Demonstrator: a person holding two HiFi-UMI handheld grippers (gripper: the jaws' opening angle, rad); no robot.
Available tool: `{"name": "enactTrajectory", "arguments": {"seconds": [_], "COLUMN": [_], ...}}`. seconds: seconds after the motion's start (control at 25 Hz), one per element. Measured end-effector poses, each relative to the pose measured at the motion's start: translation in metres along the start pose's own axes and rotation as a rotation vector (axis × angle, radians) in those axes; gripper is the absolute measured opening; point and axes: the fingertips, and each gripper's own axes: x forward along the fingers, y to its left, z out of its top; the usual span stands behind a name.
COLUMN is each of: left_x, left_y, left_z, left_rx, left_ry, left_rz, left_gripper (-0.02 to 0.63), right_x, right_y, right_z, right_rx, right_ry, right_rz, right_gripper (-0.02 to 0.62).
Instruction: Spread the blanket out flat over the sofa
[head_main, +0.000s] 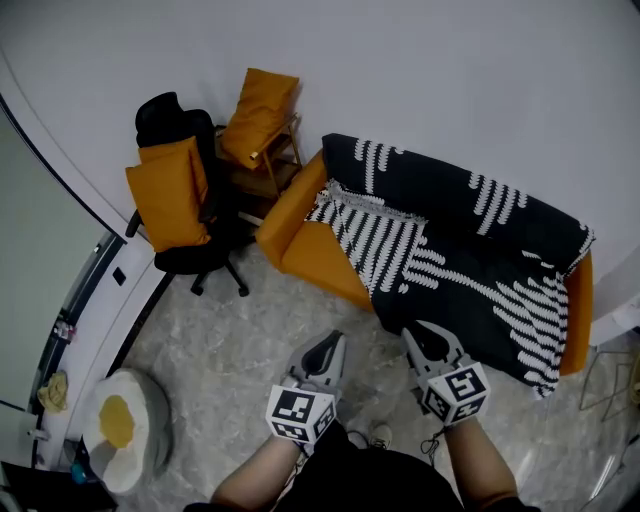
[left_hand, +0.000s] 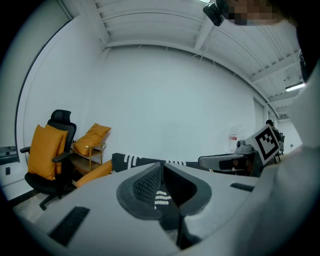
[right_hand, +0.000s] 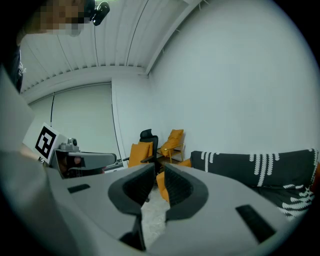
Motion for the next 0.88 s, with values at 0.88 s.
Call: {"name": "enactTrajectory", "arguments": {"seconds": [0.88], "left_x": [0.024], "left_y": [0.159], "left_z": [0.021], "left_rx": [-0.010], "left_ry": [0.014], "left_rz": [-0.129], "left_gripper": [0.167], "right_x": [0.154], "right_y": [0.054], "right_z": [0.018], "right_rx": [-0.008], "right_ry": [0.006], "right_rz": [-0.054], "right_gripper": [0.210]}}
